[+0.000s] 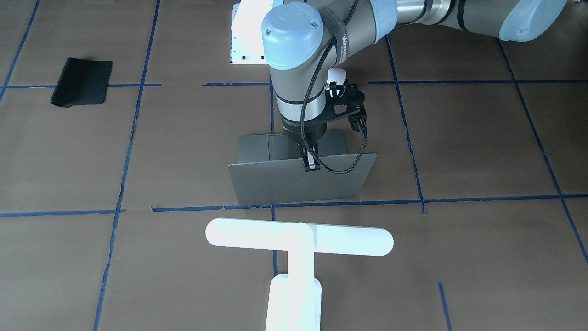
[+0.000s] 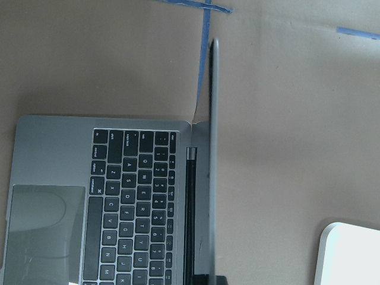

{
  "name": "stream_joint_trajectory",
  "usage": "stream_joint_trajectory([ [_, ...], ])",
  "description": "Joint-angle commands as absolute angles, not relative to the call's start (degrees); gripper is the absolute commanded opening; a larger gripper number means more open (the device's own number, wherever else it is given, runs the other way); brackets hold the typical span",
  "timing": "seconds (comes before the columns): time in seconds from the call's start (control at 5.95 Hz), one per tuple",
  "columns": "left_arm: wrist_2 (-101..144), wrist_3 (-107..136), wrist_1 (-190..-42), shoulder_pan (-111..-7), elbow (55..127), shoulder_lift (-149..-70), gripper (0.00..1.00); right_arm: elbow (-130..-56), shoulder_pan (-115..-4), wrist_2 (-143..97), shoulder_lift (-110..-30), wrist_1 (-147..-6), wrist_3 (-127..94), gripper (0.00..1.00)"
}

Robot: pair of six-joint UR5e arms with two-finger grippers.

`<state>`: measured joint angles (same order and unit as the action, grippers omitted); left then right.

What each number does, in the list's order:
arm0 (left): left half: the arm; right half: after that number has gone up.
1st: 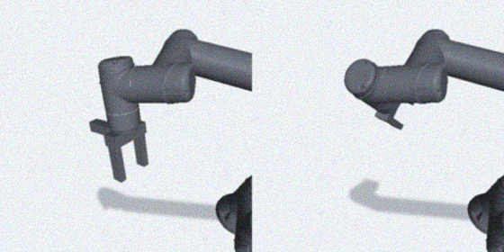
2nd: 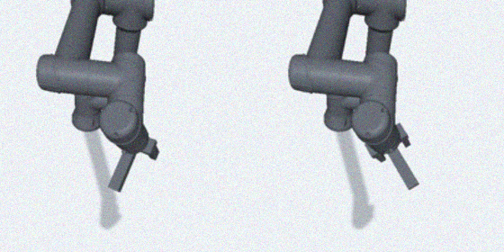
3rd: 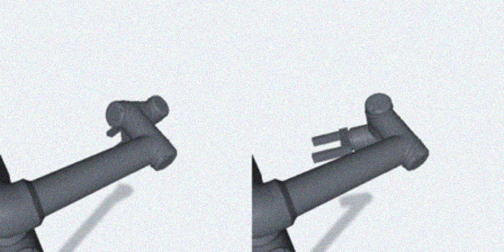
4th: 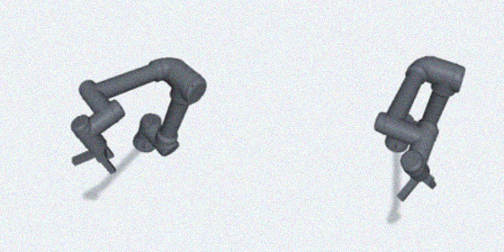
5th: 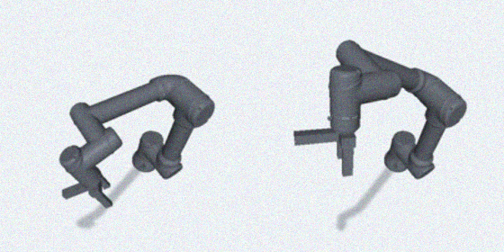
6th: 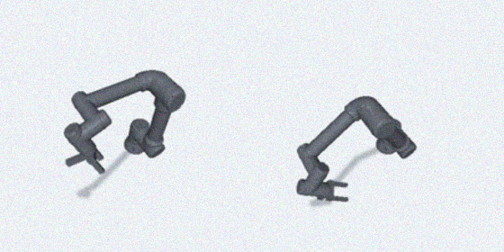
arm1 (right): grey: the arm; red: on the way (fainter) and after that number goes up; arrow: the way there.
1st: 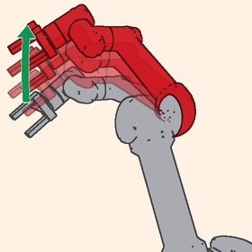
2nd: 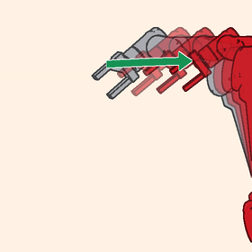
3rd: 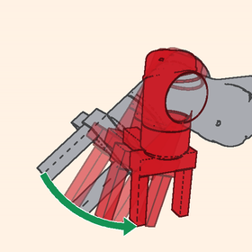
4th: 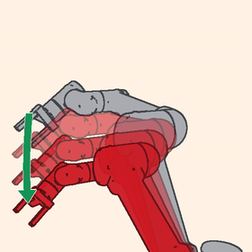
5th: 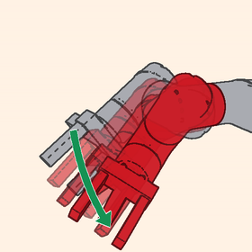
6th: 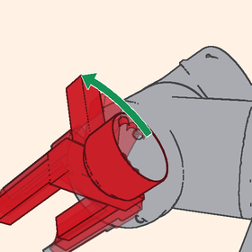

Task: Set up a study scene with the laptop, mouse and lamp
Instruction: 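Push the laptop with the left gripper toward the table center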

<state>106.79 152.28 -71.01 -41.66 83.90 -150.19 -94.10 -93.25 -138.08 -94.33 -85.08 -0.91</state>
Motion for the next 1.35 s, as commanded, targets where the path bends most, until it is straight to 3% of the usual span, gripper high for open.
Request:
stream_joint_trajectory([
  [0.0,106.79,153.10,-71.63,-41.22,83.41,-150.56,0.00,-93.96,-93.25,-138.08,-94.31,-85.08,-0.70,1.00],
  [0.5,106.79,154.51,-72.60,-41.13,79.55,-152.84,0.01,-93.96,-93.25,-137.55,-94.31,-85.08,-0.53,1.00],
  [0.67,106.79,153.82,-72.68,-41.13,79.54,-152.58,0.19,-93.96,-93.25,-137.64,-94.31,-85.08,-0.61,1.00],
  [0.84,106.70,153.63,-72.60,-41.13,79.63,-152.67,0.86,-93.96,-93.25,-137.64,-94.31,-85.08,-0.62,1.00],
  [1.01,106.79,153.63,-72.60,-41.13,79.72,-152.67,1.00,-93.96,-93.25,-137.55,-94.31,-85.08,-0.62,1.00],
  [1.18,106.61,151.72,-72.25,-41.22,80.06,-152.58,1.00,-94.04,-93.25,-137.55,-94.39,-85.08,-0.79,1.00],
])
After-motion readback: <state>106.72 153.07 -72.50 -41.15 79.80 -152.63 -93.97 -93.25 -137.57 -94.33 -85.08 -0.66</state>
